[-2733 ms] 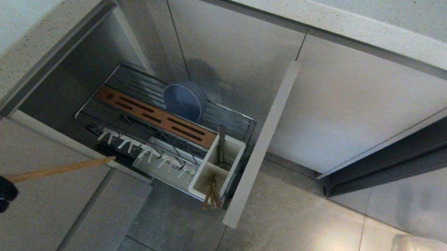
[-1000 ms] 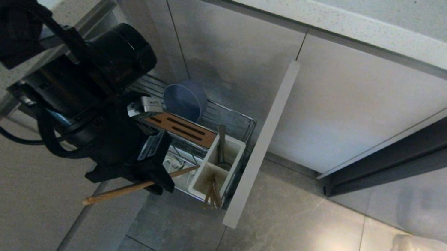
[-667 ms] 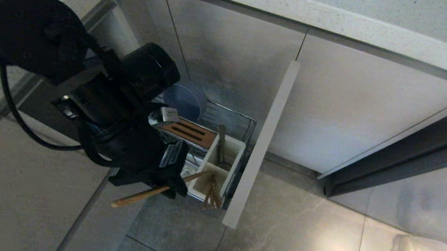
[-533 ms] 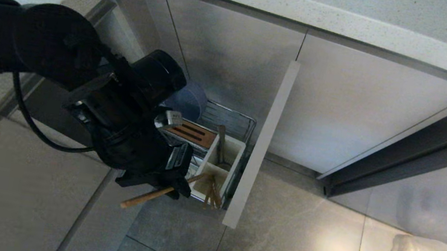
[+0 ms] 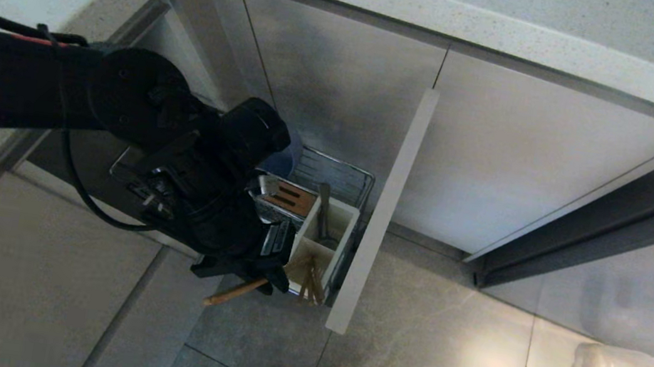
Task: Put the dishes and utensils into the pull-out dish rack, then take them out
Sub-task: Pick up the chopsticks and place it in the cupboard
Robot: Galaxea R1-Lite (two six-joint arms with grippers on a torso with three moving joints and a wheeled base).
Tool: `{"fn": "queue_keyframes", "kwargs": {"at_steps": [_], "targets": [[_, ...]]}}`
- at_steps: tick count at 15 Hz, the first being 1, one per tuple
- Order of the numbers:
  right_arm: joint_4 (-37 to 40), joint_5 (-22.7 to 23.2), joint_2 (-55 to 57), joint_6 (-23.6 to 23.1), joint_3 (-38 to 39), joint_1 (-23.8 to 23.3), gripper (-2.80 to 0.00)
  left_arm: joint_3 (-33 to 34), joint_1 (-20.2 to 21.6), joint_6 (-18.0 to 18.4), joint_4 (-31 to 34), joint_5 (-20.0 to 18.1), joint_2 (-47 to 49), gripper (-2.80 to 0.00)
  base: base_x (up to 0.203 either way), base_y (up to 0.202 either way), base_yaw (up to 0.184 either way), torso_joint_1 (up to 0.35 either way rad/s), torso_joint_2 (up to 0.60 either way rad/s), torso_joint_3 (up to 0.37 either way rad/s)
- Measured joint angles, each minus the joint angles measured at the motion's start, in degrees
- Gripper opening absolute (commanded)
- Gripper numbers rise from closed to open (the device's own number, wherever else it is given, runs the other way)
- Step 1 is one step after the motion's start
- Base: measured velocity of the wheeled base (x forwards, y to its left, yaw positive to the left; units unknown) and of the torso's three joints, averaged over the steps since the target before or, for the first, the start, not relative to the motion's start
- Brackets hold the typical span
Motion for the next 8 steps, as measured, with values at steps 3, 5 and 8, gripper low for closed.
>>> {"fn": "queue_keyframes", "kwargs": {"at_steps": [3,5,8], "targets": [[0.0,0.0,0.0,0.0,0.0,0.0,-2.80,0.3,0.3,0.0,-2.1,0.0,1.7,-2.80,0.000,0.000,0.000,0.000,0.00,0.000],[0.0,0.0,0.0,0.0,0.0,0.0,-2.80,0.3,0.7,0.0,-4.2,0.0,3.0,-2.80,0.000,0.000,0.000,0.000,0.00,0.000],[0.0,0.0,0.0,0.0,0.0,0.0,-2.80,0.3,1.4,0.2,-7.2,0.0,4.8,-2.80,0.000,0.000,0.000,0.000,0.00,0.000]]}}
